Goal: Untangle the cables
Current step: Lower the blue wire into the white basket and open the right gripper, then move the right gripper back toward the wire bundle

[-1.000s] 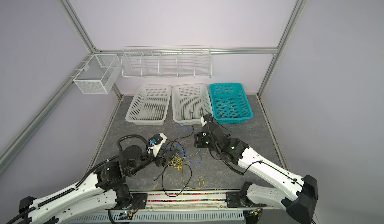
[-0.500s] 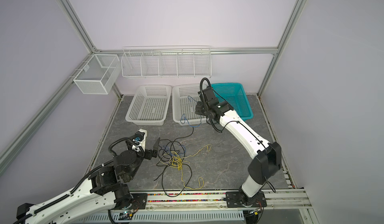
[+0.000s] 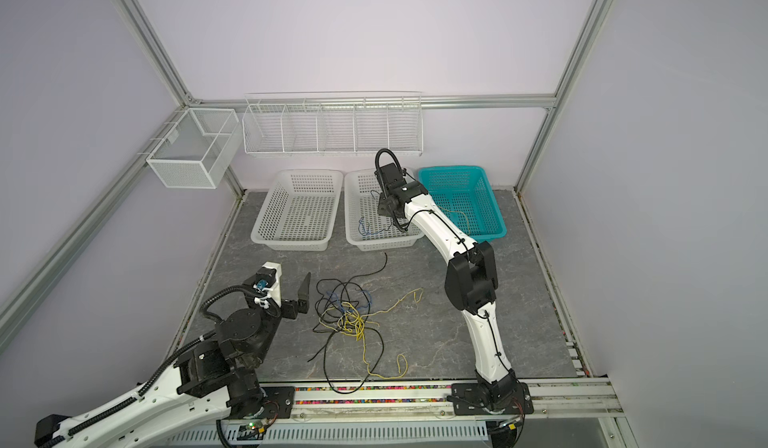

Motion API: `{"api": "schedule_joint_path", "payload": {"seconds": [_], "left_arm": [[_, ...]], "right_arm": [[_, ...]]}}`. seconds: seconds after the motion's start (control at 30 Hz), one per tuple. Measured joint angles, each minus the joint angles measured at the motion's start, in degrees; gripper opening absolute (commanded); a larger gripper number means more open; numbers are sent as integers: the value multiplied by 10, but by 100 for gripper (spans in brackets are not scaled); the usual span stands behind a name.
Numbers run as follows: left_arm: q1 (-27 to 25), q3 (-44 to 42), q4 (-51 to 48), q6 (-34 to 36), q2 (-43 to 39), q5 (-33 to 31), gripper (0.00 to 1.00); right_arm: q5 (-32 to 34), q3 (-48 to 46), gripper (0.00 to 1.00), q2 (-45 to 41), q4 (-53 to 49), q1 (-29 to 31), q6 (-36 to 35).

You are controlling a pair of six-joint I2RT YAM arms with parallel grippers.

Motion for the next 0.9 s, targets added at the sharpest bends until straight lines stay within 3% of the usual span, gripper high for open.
{"api": "schedule_joint_path", "payload": {"seconds": [0.13,0.27,0.33,0.6,0.77,0.9], "left_arm": [[0,-4,7,5,0,2,98],[0,-4,10,6,7,6,98],[0,-4,10,6,9,7,98],[0,-4,10,6,9,11,98],[0,-4,10,6,11,16,98],[0,-4,8,6,18,22,98]], "right_arm": [[4,44,9,16,-16,-8,-9],[2,103,32,28,-31,-11,-27],[-2,116,39,29,-35,-11,-38],[-17,111,49,22,-64,-10,-65],[-49,-25,55,-83,-56,0,-79],[-95,-212,61,-248,-1,37,-92]]}}
